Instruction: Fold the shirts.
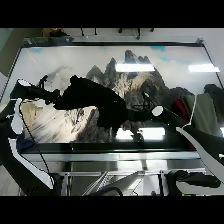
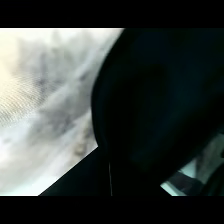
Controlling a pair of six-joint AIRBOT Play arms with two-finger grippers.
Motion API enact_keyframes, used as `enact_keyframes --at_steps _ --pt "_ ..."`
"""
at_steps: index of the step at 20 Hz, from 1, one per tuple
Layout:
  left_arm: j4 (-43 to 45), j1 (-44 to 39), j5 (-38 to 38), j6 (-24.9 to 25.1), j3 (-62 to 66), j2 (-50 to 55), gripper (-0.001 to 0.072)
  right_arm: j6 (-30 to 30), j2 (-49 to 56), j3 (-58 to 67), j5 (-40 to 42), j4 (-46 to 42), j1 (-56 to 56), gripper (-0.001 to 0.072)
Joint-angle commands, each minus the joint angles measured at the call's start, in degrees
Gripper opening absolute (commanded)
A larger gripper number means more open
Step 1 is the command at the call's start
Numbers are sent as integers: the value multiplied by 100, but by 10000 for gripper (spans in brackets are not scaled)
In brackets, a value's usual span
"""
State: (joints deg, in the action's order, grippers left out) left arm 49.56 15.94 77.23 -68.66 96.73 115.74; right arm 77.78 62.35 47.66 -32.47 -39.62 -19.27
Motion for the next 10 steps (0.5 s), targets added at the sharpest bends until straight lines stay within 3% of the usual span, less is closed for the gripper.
enact_keyframes --at_steps 1,4,7,10 --pt "-789 48 245 31 7 -315 11 -710 -256 470 24 293 107 20" --pt "-1576 142 271 72 9 -1248 10 -1064 -745 1287 -409 282 721 19" --pt "-2393 343 0 140 13 -2841 10 -1412 -1281 2754 -1325 282 1725 19" --pt "-2516 643 -457 142 490 -4592 10 -1467 -1744 4503 -2175 280 2640 19"
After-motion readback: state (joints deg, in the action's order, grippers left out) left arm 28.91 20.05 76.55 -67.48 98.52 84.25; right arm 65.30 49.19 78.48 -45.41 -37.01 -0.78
